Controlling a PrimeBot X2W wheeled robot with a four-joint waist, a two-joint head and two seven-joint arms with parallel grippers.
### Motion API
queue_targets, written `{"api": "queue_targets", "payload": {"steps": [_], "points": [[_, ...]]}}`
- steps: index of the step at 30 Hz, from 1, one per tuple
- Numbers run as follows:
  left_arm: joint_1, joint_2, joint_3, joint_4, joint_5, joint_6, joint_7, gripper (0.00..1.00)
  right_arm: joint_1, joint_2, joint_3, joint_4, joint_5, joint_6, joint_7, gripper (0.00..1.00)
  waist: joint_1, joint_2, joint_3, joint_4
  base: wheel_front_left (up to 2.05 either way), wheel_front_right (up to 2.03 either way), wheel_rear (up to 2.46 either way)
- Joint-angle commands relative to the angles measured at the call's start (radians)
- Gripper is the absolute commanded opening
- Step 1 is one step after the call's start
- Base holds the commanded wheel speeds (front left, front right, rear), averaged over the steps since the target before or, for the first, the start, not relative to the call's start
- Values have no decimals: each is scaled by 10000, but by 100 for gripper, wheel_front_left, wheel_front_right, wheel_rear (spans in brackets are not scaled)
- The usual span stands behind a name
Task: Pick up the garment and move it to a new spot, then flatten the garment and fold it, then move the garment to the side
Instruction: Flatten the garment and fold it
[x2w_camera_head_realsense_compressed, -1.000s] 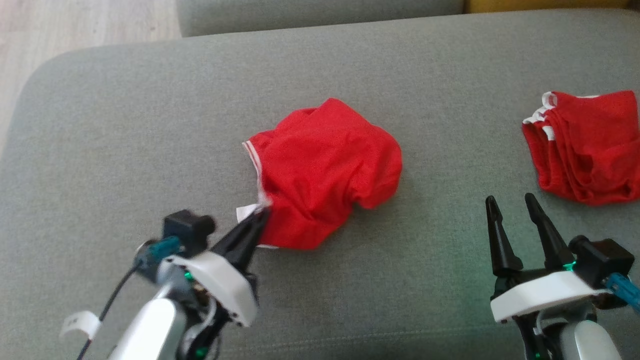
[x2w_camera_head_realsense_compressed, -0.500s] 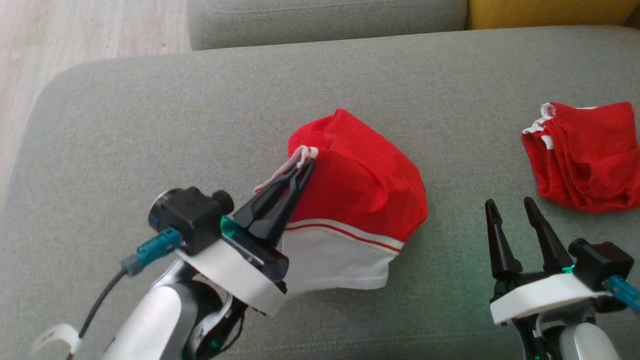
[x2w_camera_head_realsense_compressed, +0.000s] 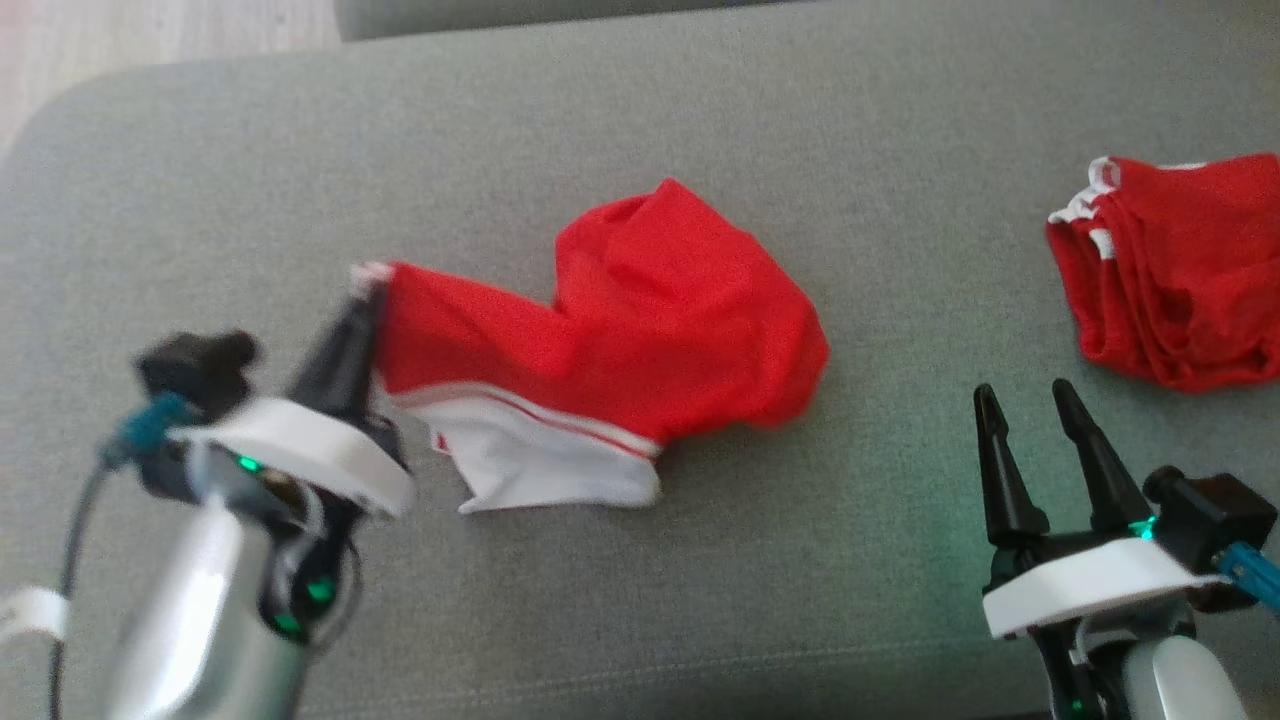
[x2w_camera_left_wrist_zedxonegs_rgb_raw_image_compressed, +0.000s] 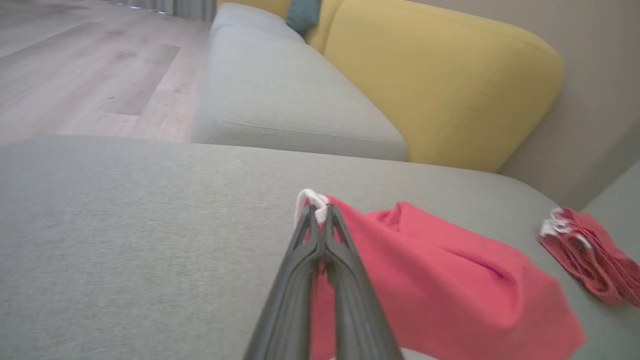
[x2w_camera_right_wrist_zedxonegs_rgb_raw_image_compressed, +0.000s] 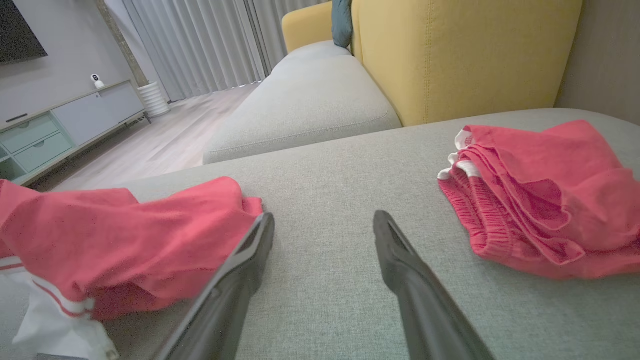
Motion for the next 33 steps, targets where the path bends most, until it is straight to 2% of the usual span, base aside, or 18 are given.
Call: {"api": "queue_targets", "payload": {"steps": [1,9,10,11,16,19,22,24,29,33], "points": [[-880,189,634,80,-123,-22,-299,0,-497,-54,236,-390,-17,-7,-99,100,0,0,202,-71,0,0,0],[-2560,419,1273,3494,-477,-423,-1182,0,-725,-54,278,-403,-79,-7,-98,100,0,0,625,-207,0,0,0],[-2729,410,1288,3881,-536,-507,-1234,33,-737,-54,274,-403,-81,-7,-104,100,0,0,654,-210,0,0,0],[-2869,394,1282,4258,-595,-592,-1249,97,-747,-54,275,-399,-82,-7,-112,100,0,0,671,-217,0,0,0],[-3115,286,1135,5237,-588,-817,-1655,100,-738,-54,258,-374,-107,-7,-132,100,0,0,650,-207,0,0,0],[-2966,99,1129,5545,-518,-773,-2045,100,-694,-54,193,-384,-157,-7,-127,100,0,0,575,-150,0,0,0],[-2601,-22,1036,5293,-150,-663,-2315,100,-655,-54,156,-407,-192,-7,-118,100,0,0,479,-40,0,0,0],[-2234,-43,1008,4762,241,-477,-2379,100,-645,-54,158,-425,-232,-7,-95,100,0,0,400,38,0,0,0],[-851,-39,1393,2008,1506,119,-2396,100,-634,-54,130,-530,-400,-7,20,100,0,0,150,231,0,0,0],[412,-54,1596,228,2148,316,-2397,100,-597,-54,109,-595,-516,-7,157,100,0,0,-120,366,0,0,0]]}}
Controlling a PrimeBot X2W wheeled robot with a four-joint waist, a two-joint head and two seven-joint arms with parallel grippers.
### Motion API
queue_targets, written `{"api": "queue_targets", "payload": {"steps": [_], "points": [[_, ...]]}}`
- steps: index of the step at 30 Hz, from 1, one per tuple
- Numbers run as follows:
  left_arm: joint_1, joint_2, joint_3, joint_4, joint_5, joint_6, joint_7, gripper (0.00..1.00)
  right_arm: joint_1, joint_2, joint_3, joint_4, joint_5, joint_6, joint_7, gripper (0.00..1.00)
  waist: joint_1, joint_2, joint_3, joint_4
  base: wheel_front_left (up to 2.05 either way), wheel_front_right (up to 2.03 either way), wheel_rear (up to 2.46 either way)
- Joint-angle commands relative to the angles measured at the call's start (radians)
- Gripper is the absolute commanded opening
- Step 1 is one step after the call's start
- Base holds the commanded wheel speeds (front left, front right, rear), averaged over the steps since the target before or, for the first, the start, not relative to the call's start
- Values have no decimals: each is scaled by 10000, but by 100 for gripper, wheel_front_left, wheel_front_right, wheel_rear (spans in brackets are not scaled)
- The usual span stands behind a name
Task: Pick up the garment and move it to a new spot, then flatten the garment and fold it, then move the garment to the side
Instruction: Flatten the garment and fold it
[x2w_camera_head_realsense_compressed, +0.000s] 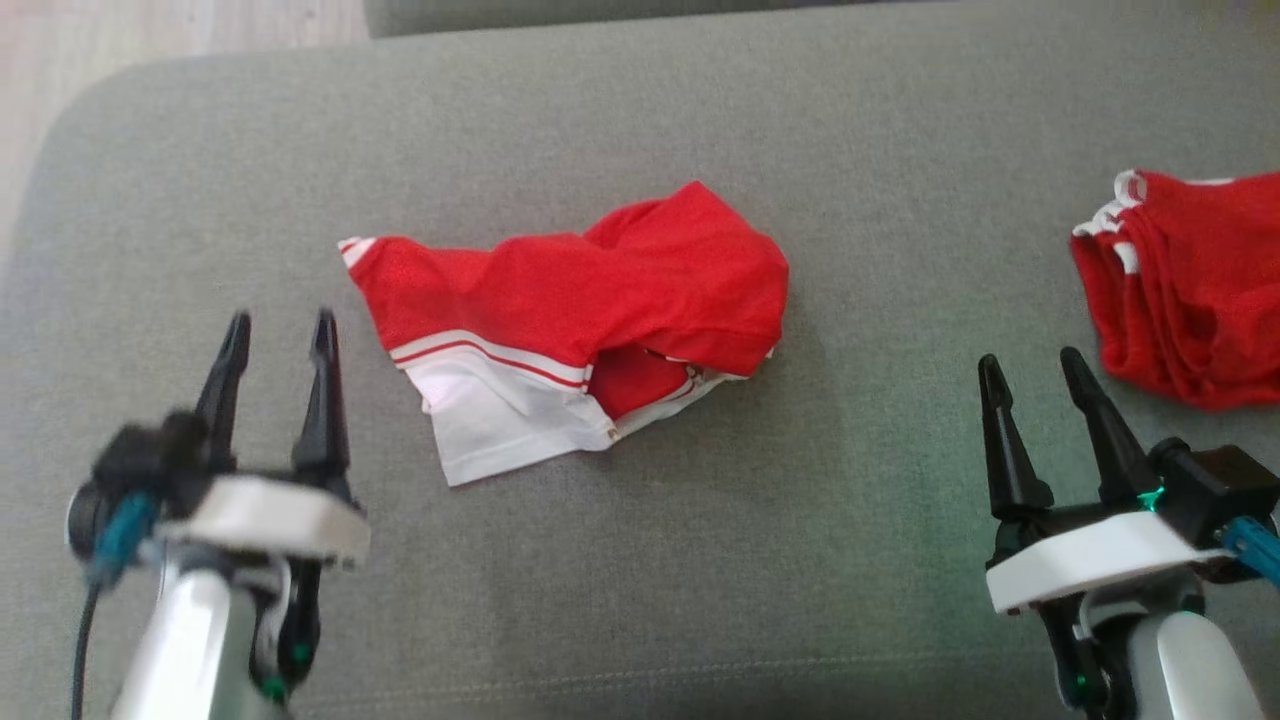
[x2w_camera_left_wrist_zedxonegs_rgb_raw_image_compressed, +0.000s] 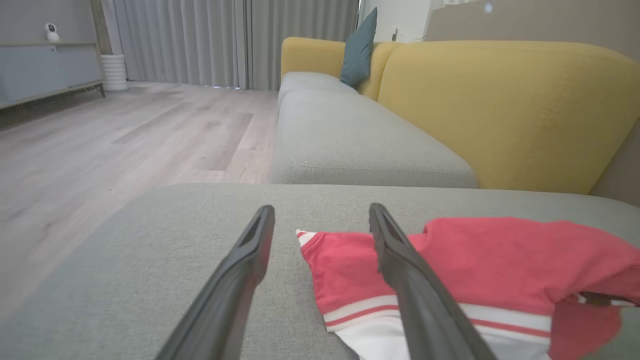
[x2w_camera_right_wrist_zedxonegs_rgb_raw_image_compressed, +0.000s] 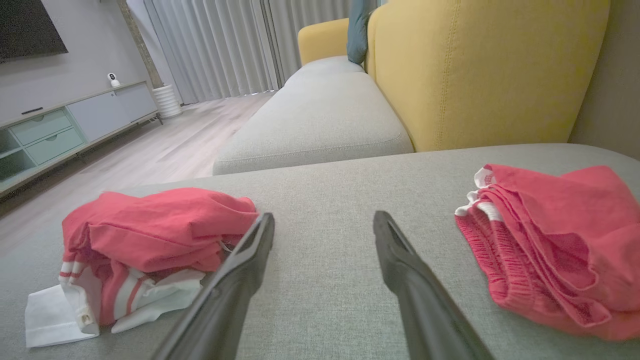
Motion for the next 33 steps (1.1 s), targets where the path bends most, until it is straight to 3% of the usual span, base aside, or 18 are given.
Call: {"api": "queue_targets", "payload": {"steps": [1,11,24,33], "points": [[53,252,454,-685,166,80,-120,100,-175,-54,189,-398,-72,-7,42,100,0,0,-184,90,0,0,0],[1928,50,322,-2075,406,375,-102,100,231,-54,278,-461,-28,-7,313,100,0,0,-731,236,0,0,0],[2001,116,129,-2213,381,382,44,100,322,-54,339,-470,7,-7,438,100,0,0,-804,269,0,0,0],[1486,71,-159,-2296,436,271,67,100,-828,-54,1666,570,417,-7,782,100,0,0,-219,699,0,0,0]]}}
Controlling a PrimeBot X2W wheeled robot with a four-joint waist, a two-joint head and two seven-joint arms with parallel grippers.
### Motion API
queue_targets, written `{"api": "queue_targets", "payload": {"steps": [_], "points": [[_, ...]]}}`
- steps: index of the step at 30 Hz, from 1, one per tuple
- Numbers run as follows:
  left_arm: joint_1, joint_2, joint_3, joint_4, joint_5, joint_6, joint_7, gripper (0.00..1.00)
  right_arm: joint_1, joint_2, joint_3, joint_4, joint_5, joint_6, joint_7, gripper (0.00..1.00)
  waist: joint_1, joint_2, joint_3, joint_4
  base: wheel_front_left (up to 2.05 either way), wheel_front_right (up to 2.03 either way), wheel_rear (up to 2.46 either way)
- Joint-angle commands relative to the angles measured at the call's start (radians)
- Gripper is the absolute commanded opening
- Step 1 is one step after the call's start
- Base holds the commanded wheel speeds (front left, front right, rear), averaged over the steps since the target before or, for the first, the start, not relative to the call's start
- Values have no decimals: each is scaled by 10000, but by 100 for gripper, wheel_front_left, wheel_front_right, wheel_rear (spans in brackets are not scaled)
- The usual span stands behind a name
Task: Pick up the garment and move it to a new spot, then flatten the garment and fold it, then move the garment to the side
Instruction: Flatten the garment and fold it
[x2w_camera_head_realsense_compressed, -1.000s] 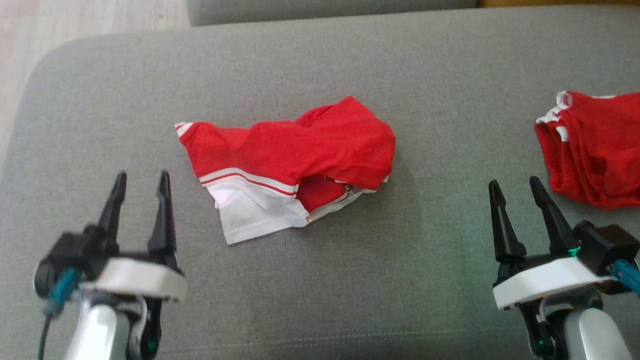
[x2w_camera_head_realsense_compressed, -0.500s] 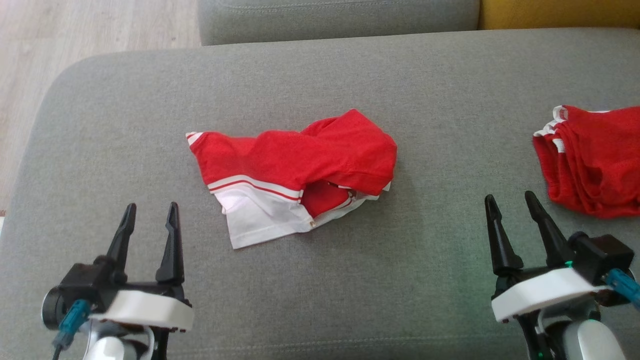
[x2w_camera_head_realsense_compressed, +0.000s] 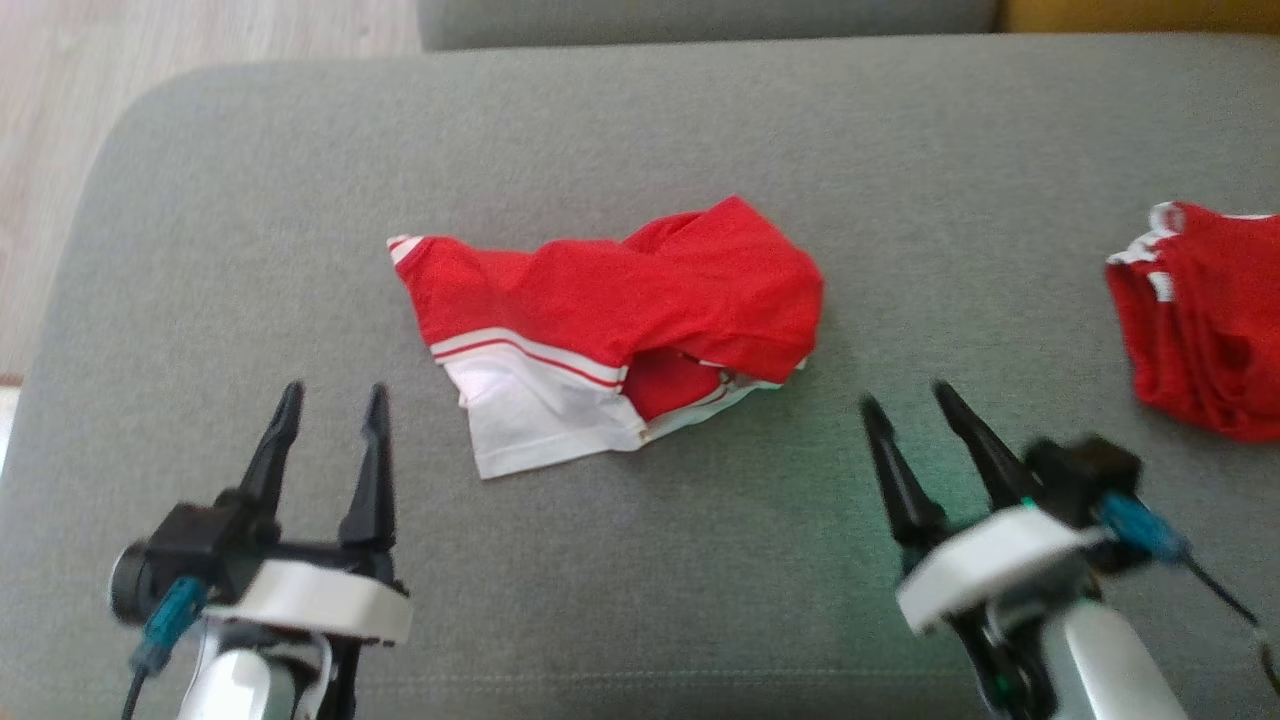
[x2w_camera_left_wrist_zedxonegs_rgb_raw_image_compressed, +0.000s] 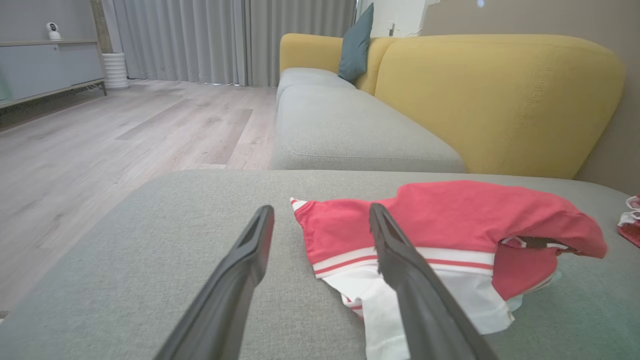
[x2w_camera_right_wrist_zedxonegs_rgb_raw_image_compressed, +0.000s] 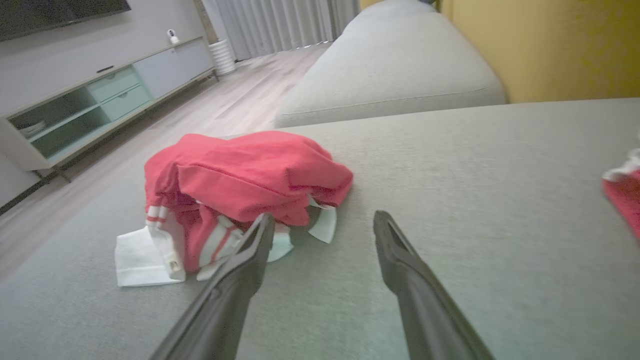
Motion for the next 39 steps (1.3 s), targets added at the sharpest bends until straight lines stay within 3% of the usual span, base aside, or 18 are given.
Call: {"api": "queue_targets", "payload": {"steps": [1,6,15,17,25,31,39], "points": [[-633,84,291,-361,47,-89,-50,100,-858,-49,443,-173,131,-7,-27,100,0,0,241,210,0,0,0],[-931,49,238,-229,36,-161,-104,100,-1979,-49,1066,826,523,-7,-114,100,0,0,583,499,0,0,0],[-1203,10,202,-52,72,-226,-181,100,-2885,-49,1218,2260,984,-7,603,100,0,0,767,760,0,0,0],[-1223,8,215,-33,81,-222,-192,100,-2974,-49,1296,2328,1139,-7,653,0,0,0,780,756,0,0,0],[-1252,-25,222,9,116,-250,-217,100,-2738,-49,1267,1651,1126,-7,166,0,0,0,724,701,0,0,0],[-1126,-94,207,-5,152,-221,-224,100,-1461,-49,399,56,728,-7,155,0,0,0,531,569,0,0,0],[-979,-121,210,-115,161,-216,-227,100,126,-49,-582,-2274,234,-7,1028,0,0,0,387,336,0,0,0]]}}
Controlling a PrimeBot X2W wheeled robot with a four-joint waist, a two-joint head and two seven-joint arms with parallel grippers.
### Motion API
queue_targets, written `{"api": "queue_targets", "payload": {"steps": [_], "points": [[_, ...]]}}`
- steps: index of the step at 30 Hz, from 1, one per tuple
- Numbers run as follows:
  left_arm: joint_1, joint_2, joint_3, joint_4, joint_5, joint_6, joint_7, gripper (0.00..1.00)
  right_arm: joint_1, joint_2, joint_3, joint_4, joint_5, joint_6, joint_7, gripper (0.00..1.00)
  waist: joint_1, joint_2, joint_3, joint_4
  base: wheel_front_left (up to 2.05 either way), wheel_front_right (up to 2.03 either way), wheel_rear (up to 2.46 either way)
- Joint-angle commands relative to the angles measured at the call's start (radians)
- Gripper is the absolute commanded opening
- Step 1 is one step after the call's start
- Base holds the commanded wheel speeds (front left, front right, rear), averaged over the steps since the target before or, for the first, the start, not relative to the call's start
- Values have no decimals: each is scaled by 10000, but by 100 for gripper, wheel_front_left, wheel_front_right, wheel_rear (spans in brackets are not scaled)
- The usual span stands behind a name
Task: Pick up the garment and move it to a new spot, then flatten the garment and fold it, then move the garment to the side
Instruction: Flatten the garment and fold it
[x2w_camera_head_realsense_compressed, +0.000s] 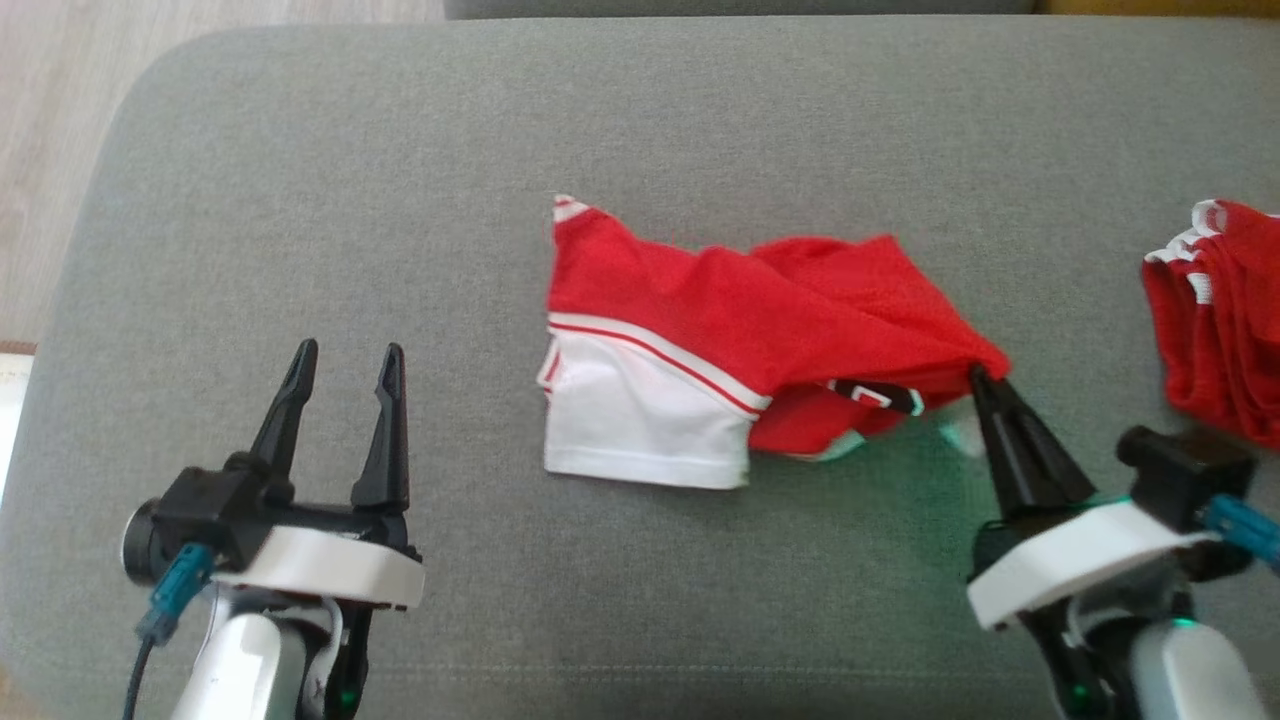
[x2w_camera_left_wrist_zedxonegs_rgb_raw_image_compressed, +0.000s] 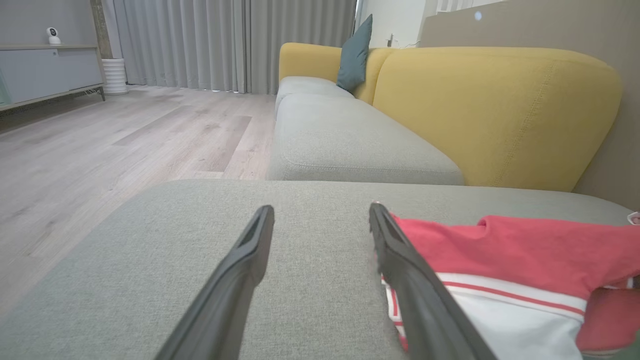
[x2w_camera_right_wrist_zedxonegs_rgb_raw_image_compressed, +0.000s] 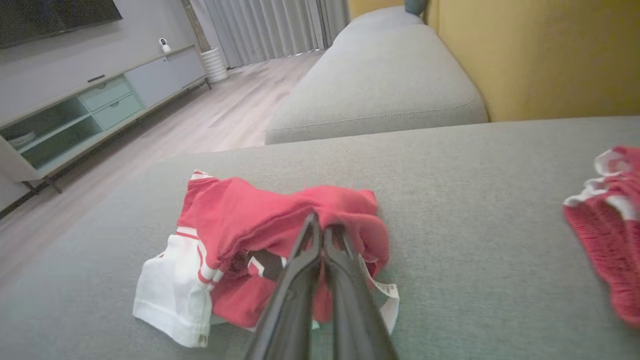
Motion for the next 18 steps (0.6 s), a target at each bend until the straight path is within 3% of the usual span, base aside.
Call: {"api": "queue_targets", "payload": {"steps": [1,5,9,13,18], "points": [[-221,106,330,-367,136,31,-120,100,-85,-24,59,-766,-142,-7,236,0,0,0,-20,-33,0,0,0],[-226,107,317,-425,170,9,-121,100,193,-24,-469,-2076,-692,-7,1022,0,0,0,-26,-34,0,0,0],[-267,84,273,-399,185,-40,-121,100,-251,-24,-579,-2336,-973,-7,1337,0,0,0,-9,78,0,0,0],[-332,51,230,-335,183,-107,-121,100,-1007,-24,63,-1521,-778,-7,1391,0,0,0,77,247,0,0,0],[-451,-6,157,-235,197,-189,-121,100,-2020,-24,1246,395,-270,-7,1007,0,0,0,280,481,0,0,0]]}}
